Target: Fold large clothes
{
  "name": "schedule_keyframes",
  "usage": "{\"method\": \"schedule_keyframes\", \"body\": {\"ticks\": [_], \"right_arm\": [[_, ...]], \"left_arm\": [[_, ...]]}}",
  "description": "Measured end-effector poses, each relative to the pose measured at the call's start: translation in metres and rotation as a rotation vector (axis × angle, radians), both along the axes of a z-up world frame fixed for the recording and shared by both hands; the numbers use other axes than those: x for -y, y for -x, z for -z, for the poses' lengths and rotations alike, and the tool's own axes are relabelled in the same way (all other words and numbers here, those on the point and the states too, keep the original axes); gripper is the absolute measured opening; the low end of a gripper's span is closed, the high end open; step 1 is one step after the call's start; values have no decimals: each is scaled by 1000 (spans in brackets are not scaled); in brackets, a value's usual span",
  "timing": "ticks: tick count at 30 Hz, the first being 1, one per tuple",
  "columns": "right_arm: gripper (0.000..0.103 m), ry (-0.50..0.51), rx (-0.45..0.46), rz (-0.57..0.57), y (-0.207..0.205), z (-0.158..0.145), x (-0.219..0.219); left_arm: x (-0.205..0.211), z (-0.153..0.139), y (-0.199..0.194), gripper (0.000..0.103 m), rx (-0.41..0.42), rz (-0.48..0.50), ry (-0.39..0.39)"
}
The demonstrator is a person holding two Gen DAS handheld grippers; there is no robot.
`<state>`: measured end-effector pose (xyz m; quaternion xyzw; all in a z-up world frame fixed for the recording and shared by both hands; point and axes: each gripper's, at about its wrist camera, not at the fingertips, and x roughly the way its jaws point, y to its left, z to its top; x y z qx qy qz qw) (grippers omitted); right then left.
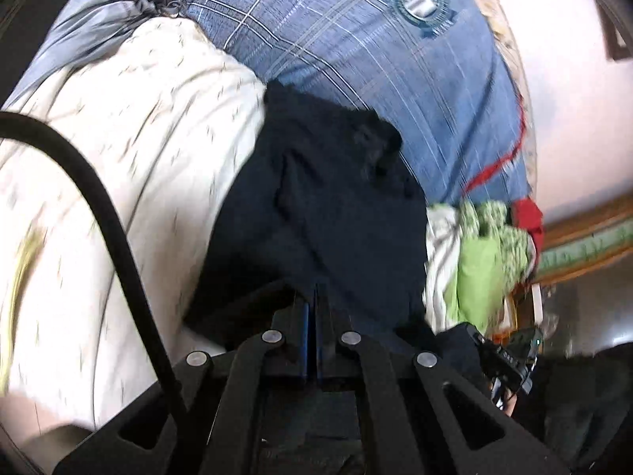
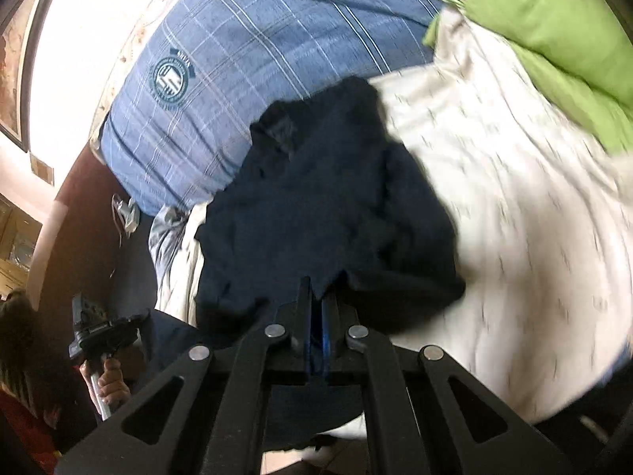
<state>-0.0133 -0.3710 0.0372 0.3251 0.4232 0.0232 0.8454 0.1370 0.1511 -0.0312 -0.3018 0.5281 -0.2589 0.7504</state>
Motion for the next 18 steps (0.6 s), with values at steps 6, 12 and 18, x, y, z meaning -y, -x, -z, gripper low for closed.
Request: {"method": "schedule_keyframes", "body": {"ticks": [6, 12, 18], "right_arm": [[4, -17, -27, 42, -74, 2, 37], [4, -18, -85, 46, -155, 24, 63], [8, -55, -135, 92, -200, 69, 80]], "left_arm": [[14, 21, -99, 0, -68, -55, 5], [27, 51, -175, 4, -115, -61, 6], [21, 80, -196, 84, -122, -119, -70]]}}
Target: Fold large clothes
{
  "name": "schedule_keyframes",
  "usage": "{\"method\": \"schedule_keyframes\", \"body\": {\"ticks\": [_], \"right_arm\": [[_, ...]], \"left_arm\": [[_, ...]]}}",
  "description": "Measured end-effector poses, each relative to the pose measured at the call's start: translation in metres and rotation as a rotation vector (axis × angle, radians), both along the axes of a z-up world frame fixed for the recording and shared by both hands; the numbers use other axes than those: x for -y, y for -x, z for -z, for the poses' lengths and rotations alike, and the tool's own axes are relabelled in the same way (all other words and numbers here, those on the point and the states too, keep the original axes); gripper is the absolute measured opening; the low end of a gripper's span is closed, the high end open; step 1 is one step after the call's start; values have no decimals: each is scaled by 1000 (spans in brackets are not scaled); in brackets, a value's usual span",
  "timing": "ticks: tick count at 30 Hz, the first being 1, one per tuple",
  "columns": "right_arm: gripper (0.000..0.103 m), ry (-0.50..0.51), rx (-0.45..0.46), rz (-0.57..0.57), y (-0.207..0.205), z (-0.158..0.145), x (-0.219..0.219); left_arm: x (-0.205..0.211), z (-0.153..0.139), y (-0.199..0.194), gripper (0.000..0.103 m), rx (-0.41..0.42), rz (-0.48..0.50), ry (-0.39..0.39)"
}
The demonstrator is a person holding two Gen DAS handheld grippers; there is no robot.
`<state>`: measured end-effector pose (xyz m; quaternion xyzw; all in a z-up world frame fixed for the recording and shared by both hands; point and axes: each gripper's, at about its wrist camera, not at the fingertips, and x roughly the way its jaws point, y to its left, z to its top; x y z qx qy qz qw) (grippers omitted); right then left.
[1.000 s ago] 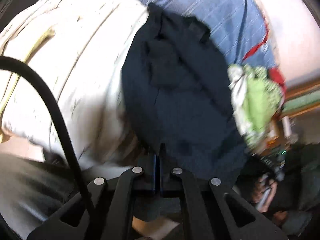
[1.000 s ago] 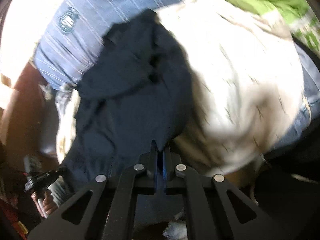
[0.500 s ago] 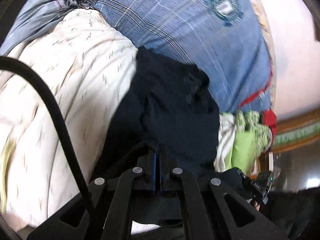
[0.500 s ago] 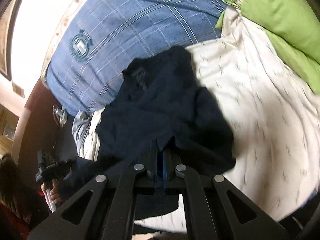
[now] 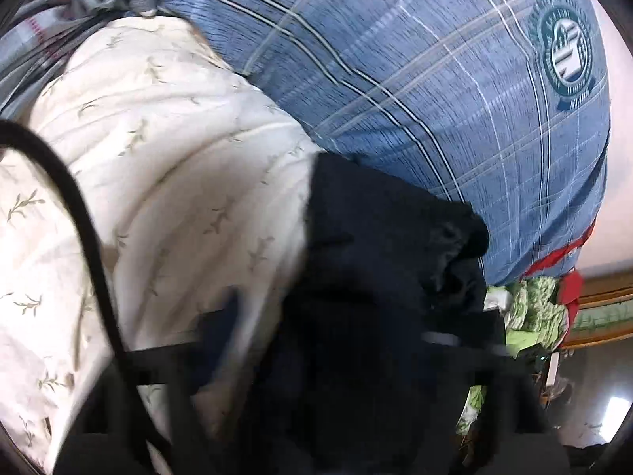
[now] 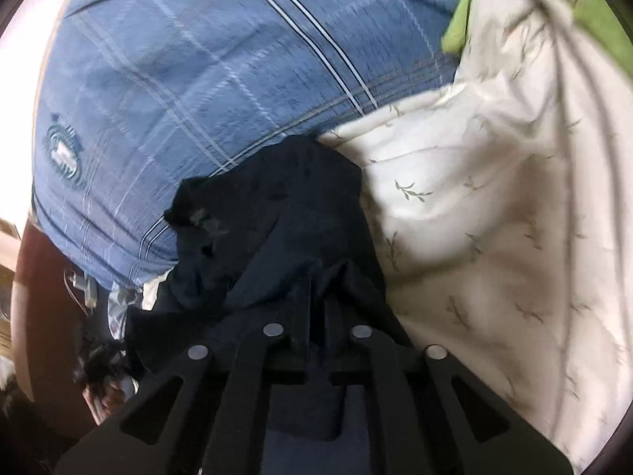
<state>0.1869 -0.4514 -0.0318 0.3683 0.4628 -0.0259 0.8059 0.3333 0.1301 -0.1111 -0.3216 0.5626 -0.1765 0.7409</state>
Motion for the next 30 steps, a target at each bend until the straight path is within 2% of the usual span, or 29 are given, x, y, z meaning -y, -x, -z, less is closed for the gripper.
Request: {"method": "schedule_keyframes", "body": {"ticks": [3, 4, 5, 7, 9, 12, 15, 17, 18, 19, 20, 21, 22, 26, 27, 30], "right_arm": [[17, 11, 9, -14, 2, 0, -4], [31, 38, 28, -13, 10, -9, -8], [57, 55, 49, -9, 16, -16, -11], [78, 99, 104, 3, 35, -34, -22], [78, 106, 91, -27, 44, -40, -34], [78, 47, 65, -58, 51, -30, -47], [78, 33, 43, -47, 41, -15, -51], [74, -47, 74, -35, 31, -5, -45], [69, -81, 80, -19, 23, 0, -41], [53, -84, 74, -9, 19, 2, -41], [36, -85, 65, -5, 13, 4, -42], [27, -85, 56, -2, 8, 6, -42], [8, -81, 54, 0, 7, 6, -42], [4, -22, 77, -7, 5, -5, -46], [4, -22, 94, -2, 4, -12, -43], [4, -23, 123, 20, -3, -27, -26]], "left_arm": [[-20, -7, 10, 84, -3, -32, 44], [-25, -14, 16, 84, 16, -41, 49], [-29, -23, 26, 84, 43, -51, 34], [-27, -41, 47, 84, 90, -27, -24], [-17, -49, 70, 84, 111, 29, -39], [4, -52, 90, 84, 132, 88, -56], [28, -47, 84, 82, 145, 125, -146], [38, -38, 73, 59, 122, 122, -169], [42, -31, 63, 29, 96, 125, -164], [42, -26, 57, 17, 69, 115, -160], [42, -22, 53, 16, 50, 96, -157], [38, -22, 52, 10, 56, 69, -150], [37, -24, 54, 4, 64, 62, -142], [32, -48, 54, 2, 121, 71, -92], [27, -55, 48, 2, 120, 63, -49], [16, -60, 21, 1, 81, 44, 15]]}}
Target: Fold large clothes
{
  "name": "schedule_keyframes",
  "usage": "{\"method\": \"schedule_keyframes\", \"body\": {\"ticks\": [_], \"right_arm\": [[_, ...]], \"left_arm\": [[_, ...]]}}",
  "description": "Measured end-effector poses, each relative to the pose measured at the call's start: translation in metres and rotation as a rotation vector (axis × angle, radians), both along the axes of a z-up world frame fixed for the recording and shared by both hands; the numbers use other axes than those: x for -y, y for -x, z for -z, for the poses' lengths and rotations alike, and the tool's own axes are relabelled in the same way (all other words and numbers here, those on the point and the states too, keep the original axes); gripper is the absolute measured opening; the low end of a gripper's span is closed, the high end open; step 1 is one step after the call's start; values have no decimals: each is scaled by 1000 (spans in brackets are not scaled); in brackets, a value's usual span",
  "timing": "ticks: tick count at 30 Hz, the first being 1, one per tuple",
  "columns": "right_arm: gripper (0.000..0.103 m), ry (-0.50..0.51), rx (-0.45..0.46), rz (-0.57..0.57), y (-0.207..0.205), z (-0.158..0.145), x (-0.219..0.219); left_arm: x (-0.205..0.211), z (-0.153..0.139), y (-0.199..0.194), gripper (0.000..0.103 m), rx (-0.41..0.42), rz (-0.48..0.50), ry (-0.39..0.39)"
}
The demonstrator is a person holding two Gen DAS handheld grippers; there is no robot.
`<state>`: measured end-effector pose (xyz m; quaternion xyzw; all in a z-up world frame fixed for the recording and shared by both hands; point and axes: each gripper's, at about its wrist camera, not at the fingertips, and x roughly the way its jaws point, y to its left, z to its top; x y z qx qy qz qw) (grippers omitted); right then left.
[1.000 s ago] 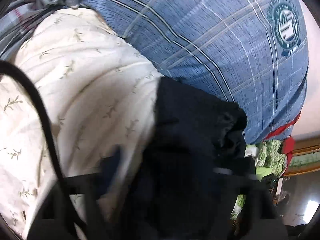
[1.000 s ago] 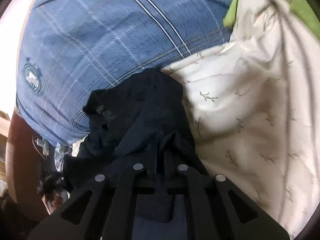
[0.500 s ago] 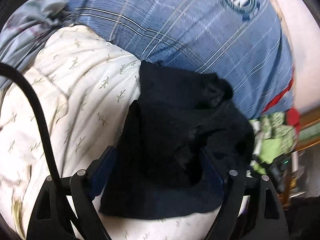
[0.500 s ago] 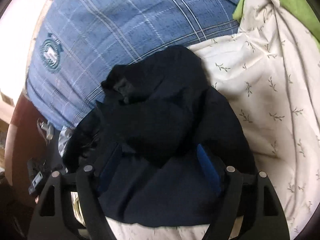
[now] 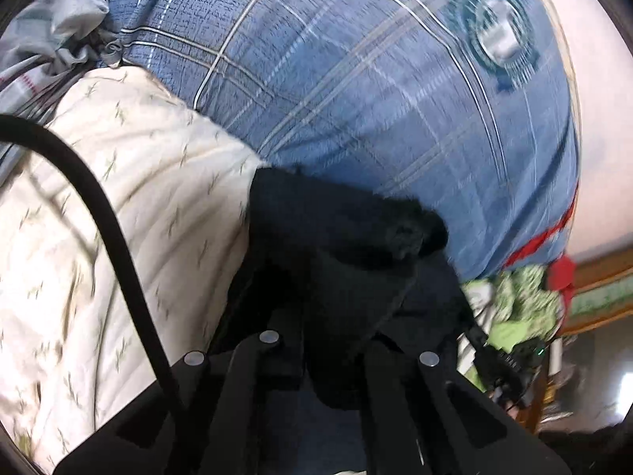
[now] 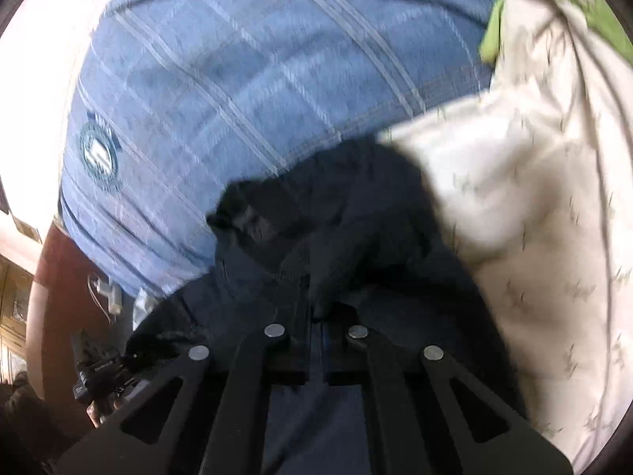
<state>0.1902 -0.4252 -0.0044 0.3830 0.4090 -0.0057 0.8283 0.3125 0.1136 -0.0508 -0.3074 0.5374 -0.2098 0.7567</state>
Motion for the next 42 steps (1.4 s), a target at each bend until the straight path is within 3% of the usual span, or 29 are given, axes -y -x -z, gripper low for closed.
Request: {"method": "schedule_keyframes", "body": {"ticks": [4, 8, 11, 14, 16, 19, 21, 22, 24, 25, 26, 30, 35, 39, 42], "right_arm": [[3, -19, 3, 11, -26, -8, 24], [3, -20, -30, 36, -58, -1, 49], [3, -2, -68, 53, -78, 12, 62], [3, 8, -98, 70, -91, 27, 66], [4, 1, -120, 58, -102, 41, 66], [5, 20, -144, 51, -110, 49, 63], [9, 49, -150, 41, -109, 42, 60], [18, 78, -145, 38, -107, 33, 55], [52, 146, -101, 51, -95, 10, 47], [77, 187, -65, 59, -86, -3, 41], [82, 214, -31, 60, -78, -15, 35], [82, 264, 27, 27, -36, -44, 4], [82, 268, -14, -27, 29, -21, -37], [82, 283, -68, 31, 83, 21, -41], [82, 328, -109, 54, 110, 28, -36]], "left_arm": [[-3, 20, -54, 1, -111, -35, 67], [2, 41, -90, 1, -148, -68, 120], [11, 49, -108, 2, -147, -79, 99], [17, 67, -123, 6, -199, -80, 60], [21, 77, -127, 17, -231, -72, 36], [14, 74, -127, 82, -200, -90, 24], [-3, 51, -121, 86, -106, -153, -49], [-8, 43, -119, 86, -80, -154, -58], [-18, 27, -107, 86, -47, -143, -87], [-21, 21, -100, 86, -32, -139, -102], [-22, 14, -89, 86, -6, -125, -118], [-18, -6, -26, 86, 86, -80, -203], [-3, 8, 65, 86, 106, -28, -306], [-8, 25, 120, 86, 72, -48, -300], [-15, 35, 147, 86, 53, -83, -247]]}}
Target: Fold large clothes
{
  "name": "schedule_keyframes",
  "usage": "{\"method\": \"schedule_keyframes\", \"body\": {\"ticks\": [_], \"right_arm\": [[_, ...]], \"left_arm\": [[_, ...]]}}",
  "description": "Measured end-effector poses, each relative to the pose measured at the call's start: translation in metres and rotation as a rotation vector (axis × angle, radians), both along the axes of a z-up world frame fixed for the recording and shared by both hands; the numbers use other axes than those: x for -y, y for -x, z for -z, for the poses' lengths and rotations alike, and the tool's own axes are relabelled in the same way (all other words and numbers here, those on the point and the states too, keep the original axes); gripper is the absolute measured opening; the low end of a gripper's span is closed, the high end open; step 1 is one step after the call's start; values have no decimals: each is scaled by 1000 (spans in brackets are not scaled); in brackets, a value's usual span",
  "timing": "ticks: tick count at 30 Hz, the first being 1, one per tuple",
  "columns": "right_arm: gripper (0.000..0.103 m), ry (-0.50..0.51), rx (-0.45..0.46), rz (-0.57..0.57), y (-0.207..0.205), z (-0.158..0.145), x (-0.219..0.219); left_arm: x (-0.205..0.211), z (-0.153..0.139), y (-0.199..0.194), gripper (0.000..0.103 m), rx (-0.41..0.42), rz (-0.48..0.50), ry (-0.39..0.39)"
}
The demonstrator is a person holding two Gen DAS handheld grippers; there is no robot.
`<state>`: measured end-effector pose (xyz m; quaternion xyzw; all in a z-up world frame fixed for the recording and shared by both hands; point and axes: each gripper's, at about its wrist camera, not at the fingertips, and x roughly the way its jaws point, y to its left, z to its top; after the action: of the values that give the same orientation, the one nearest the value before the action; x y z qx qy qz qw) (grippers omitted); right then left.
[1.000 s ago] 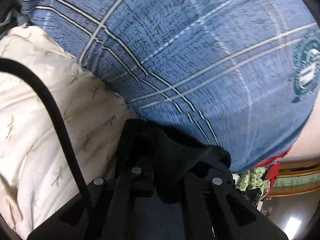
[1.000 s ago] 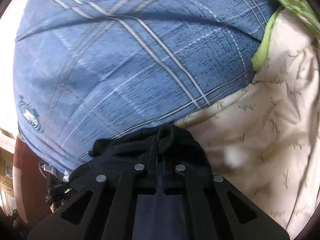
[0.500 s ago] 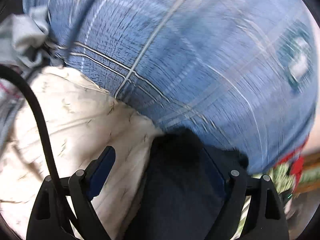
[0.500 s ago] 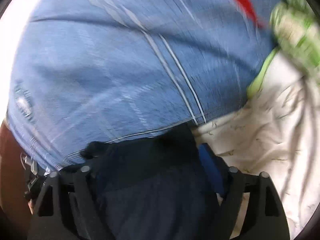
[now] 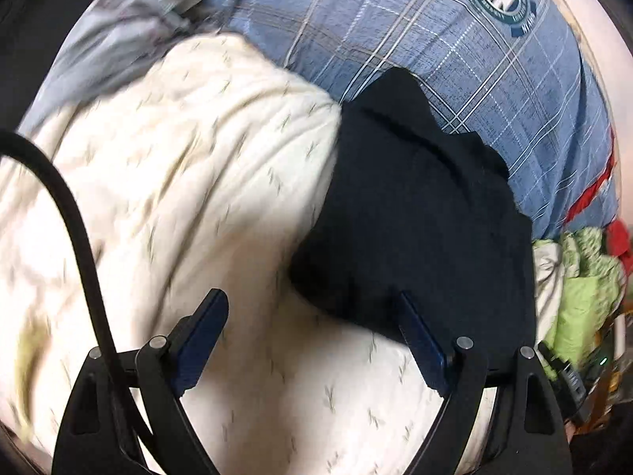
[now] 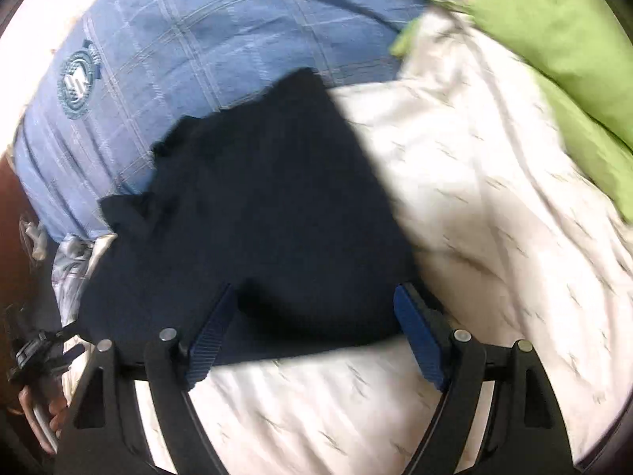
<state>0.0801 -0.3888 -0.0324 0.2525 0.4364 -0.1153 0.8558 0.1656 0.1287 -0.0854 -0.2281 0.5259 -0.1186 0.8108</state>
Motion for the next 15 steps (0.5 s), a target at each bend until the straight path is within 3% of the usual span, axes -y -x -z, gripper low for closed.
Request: {"method": "schedule_keyframes", "body": {"ticks": [5, 9, 13, 15], "right_arm": [[82, -140, 40, 74, 23, 7, 16], [82, -386, 59, 97, 19, 34, 25], [81, -442, 48, 118, 4, 48, 22], [80, -434, 66, 128, -6, 47, 26]], "left_arm": [[1, 24, 11, 86, -50, -46, 134], [12, 30, -2, 86, -77, -68, 167], [24, 35, -17, 83, -100, -112, 231], [32, 31, -25, 73, -89, -117, 237]]}}
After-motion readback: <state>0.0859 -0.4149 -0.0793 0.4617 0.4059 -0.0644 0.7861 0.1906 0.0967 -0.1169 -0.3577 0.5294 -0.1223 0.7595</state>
